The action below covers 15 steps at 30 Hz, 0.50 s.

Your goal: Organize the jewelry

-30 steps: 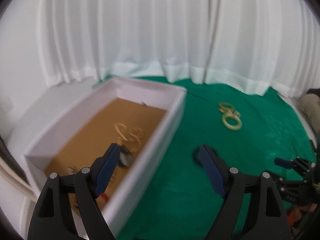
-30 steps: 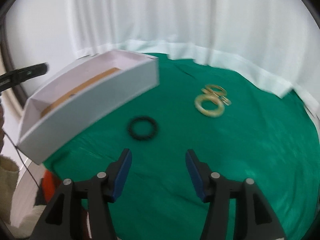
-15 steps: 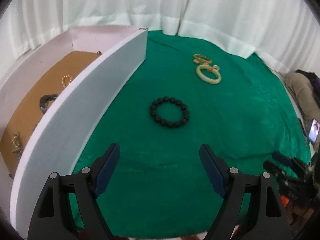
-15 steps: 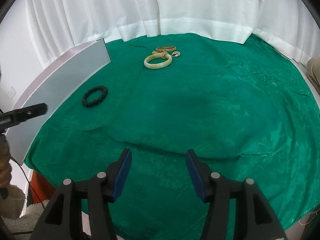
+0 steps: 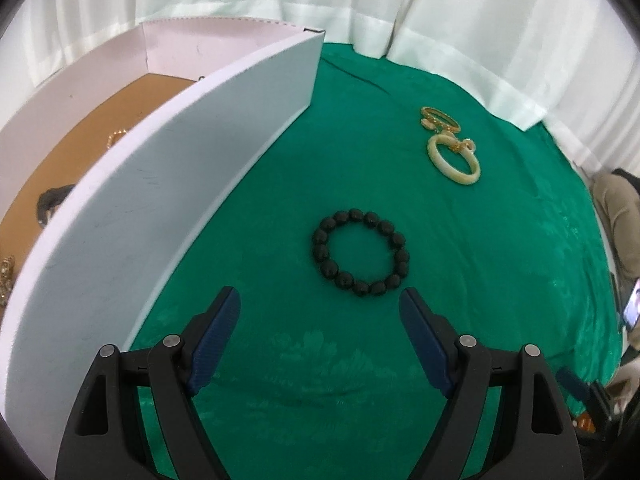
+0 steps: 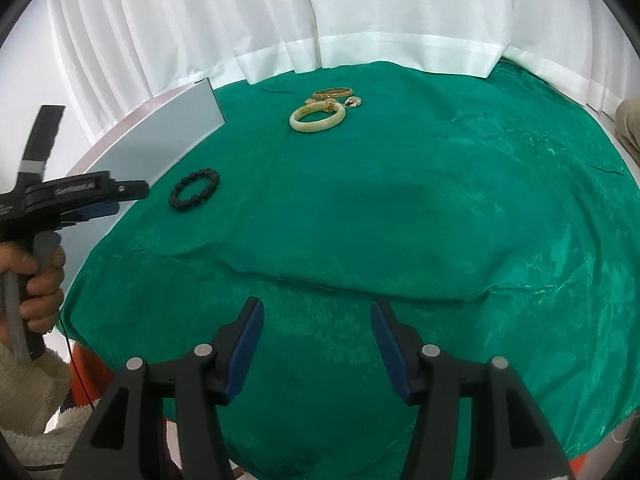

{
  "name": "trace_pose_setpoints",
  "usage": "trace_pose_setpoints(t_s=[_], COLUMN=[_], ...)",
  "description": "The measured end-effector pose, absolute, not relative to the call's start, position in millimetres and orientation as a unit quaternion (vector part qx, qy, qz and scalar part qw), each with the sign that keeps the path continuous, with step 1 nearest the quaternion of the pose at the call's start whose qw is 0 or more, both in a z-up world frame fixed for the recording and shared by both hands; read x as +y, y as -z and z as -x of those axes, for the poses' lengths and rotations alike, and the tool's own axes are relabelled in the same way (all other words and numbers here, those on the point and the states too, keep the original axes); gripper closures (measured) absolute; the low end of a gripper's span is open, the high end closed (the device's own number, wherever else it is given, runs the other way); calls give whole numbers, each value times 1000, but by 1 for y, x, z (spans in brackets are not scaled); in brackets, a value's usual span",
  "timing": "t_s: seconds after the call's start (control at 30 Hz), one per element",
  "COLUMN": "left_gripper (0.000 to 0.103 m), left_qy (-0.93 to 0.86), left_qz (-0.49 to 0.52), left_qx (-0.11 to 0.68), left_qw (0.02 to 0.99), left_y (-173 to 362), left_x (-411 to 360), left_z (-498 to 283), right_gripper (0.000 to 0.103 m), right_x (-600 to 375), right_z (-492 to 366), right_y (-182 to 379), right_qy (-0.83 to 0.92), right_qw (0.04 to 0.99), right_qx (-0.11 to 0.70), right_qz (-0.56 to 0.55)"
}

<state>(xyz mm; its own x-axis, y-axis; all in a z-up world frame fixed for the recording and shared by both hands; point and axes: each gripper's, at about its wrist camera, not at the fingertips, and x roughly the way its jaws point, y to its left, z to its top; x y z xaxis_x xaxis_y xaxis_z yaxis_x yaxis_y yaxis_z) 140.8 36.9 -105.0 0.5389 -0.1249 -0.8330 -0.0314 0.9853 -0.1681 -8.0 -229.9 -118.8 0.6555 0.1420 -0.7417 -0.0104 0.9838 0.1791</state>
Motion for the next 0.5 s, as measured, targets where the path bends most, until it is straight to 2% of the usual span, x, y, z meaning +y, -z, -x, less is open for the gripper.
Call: trace_pose_setpoints(t_s=[0.33,0.5], left_gripper=[20,20], left_qy=[16,11], left_qz=[73,75], left_qx=[481,482], left_qw=[873,873], left_y=[117,122], left_x=[34,36], left_z=[-157,-163], right_gripper=[46,46], right_x=[-236,-257], right_z=[2,-41], right_y=[116,79], right_qy=[-58,-90], right_qw=[902,903], right_qx=[419,415], right_qz=[-88,-62])
